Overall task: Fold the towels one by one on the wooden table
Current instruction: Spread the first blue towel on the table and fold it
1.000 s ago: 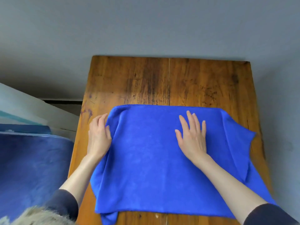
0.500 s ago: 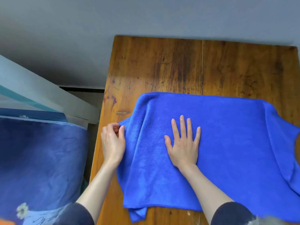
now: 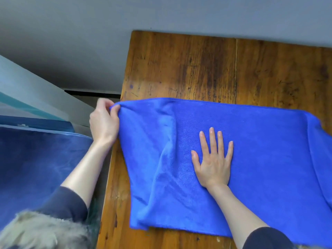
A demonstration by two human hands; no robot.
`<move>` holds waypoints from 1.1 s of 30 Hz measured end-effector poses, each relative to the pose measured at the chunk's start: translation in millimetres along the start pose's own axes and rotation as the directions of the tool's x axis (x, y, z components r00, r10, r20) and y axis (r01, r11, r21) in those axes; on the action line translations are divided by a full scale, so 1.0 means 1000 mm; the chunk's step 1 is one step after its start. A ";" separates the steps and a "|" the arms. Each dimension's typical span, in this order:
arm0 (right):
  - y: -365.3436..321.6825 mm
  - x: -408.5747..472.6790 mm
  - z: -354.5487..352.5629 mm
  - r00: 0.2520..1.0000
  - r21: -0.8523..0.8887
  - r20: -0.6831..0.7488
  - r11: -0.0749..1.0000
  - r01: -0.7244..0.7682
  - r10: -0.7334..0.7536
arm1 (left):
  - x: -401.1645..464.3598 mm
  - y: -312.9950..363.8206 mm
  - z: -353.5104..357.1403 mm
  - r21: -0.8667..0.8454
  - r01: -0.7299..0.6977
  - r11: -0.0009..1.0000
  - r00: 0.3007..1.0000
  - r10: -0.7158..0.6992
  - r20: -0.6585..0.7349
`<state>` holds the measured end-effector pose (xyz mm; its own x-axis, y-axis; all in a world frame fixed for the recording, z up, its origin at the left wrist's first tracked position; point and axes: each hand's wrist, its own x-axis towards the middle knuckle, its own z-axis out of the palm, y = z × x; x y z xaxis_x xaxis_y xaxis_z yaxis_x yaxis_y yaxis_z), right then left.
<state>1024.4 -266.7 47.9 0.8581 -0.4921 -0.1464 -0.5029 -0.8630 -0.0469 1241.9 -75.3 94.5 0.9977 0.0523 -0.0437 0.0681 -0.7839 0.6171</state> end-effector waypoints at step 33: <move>-0.002 0.001 -0.001 0.999 0.033 -0.039 0.999 0.009 -0.007 | -0.088 0.020 0.049 0.316 -0.665 0.677 0.678 0.369 0.636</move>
<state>1026.2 -265.2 49.0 0.8652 -0.4898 -0.1075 -0.4986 -0.8630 -0.0810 1155.2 -126.3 72.1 0.7000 -0.6472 -0.3018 -0.6178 -0.7608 0.1988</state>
